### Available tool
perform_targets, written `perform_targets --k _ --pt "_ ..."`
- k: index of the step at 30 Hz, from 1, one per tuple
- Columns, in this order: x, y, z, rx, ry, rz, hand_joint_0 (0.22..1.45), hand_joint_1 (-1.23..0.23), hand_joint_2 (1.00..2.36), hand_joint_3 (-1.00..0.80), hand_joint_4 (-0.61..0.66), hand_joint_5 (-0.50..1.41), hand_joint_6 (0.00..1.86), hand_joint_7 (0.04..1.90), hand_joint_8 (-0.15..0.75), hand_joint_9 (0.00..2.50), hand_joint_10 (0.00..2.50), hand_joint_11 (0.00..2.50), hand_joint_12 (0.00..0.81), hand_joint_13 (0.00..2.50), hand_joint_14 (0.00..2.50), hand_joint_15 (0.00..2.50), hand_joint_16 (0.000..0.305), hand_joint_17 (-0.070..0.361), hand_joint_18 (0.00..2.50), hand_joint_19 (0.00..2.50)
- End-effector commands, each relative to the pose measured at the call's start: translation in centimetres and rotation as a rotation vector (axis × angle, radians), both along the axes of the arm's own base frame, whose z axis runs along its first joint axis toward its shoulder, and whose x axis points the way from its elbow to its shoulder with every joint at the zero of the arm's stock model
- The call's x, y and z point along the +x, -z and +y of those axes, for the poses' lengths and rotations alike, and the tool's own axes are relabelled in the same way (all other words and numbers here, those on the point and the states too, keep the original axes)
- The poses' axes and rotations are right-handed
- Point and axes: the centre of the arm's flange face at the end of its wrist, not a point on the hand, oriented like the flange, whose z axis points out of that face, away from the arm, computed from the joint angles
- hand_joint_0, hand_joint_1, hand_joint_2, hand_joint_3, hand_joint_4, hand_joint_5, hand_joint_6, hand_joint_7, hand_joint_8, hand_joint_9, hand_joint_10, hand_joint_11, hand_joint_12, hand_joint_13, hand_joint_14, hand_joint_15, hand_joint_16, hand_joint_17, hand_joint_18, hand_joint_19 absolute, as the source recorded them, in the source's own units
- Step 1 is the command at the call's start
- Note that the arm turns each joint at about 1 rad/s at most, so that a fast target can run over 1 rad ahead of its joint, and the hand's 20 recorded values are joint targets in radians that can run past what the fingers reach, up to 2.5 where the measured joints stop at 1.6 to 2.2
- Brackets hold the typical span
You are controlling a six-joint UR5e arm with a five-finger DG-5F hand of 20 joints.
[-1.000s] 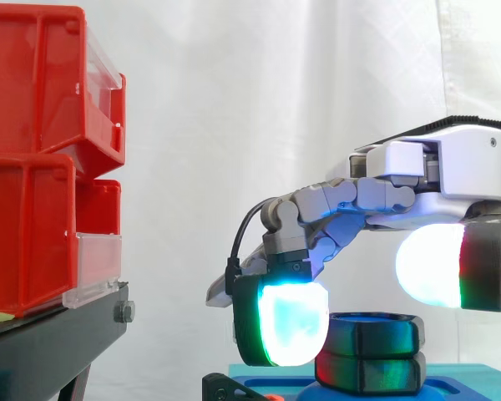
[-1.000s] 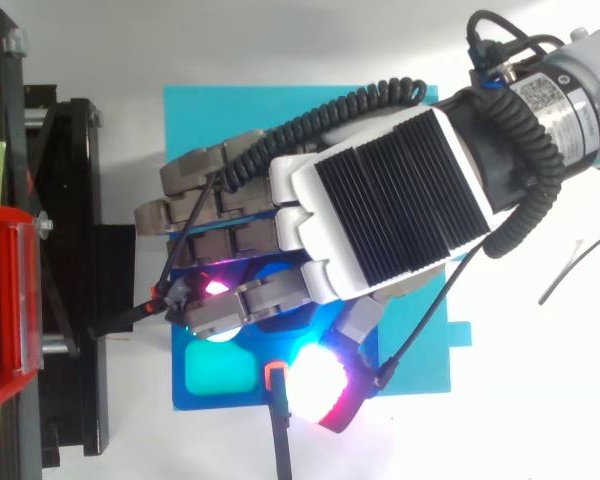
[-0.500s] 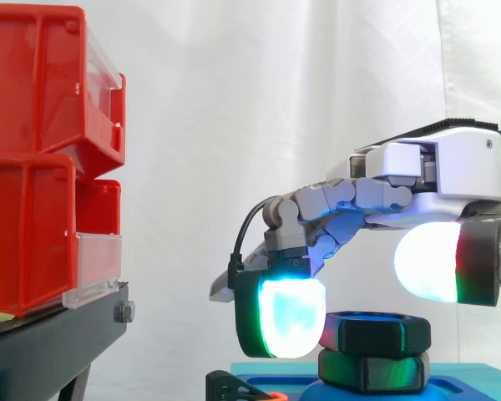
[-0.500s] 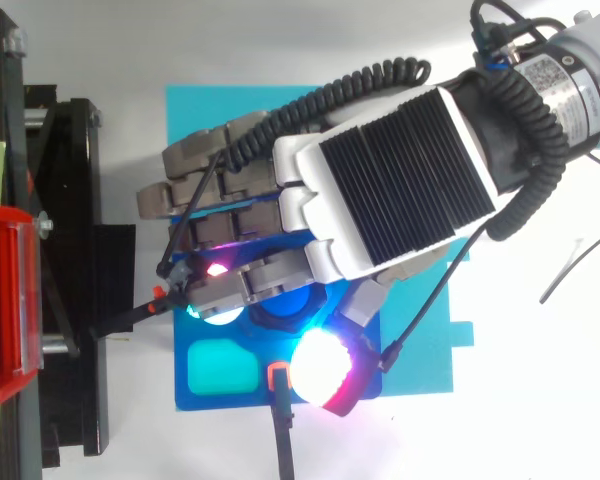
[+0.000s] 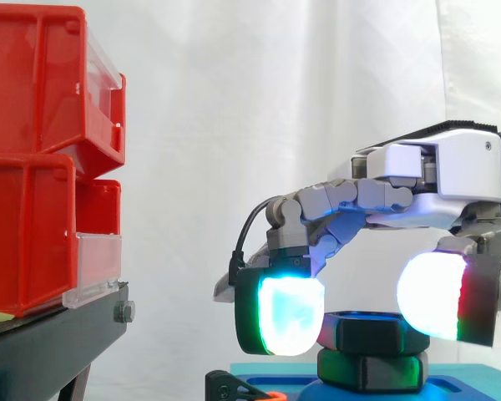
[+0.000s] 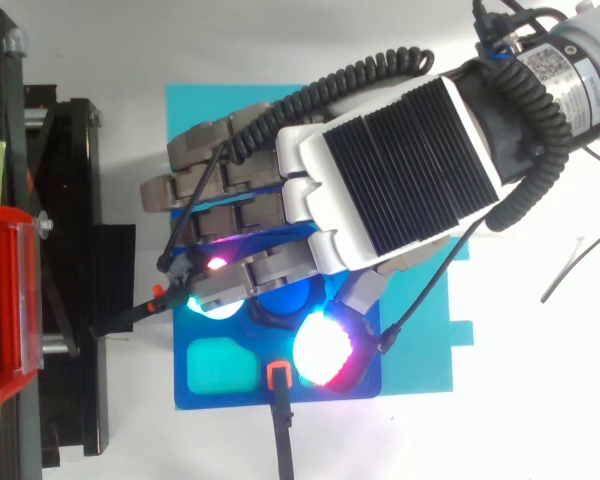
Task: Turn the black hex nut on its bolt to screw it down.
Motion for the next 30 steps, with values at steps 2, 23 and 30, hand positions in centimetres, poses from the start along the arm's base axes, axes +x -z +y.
perform_targets --k 2,23,30 --pt "0.01 0.11 0.1 0.0 0.0 0.004 0.42 -0.43 1.0 -0.5 0.21 -0.03 0.5 1.39 0.27 0.75 0.0 0.11 0.345 0.56 0.0 0.05 0.055 0.124 0.5 0.32" --pt "-0.14 0.27 0.0 0.002 0.0 0.015 0.46 -0.7 1.0 -0.5 0.21 -0.06 0.5 1.36 0.233 0.69 0.0 0.12 0.316 0.53 0.0 0.05 0.049 0.111 0.47 0.34" --pt "-0.2 0.36 0.0 0.002 0.0 0.02 0.51 -0.71 1.0 -0.48 0.2 -0.06 0.5 1.42 0.221 0.69 0.0 0.13 0.297 0.52 0.0 0.06 0.045 0.102 0.45 0.35"
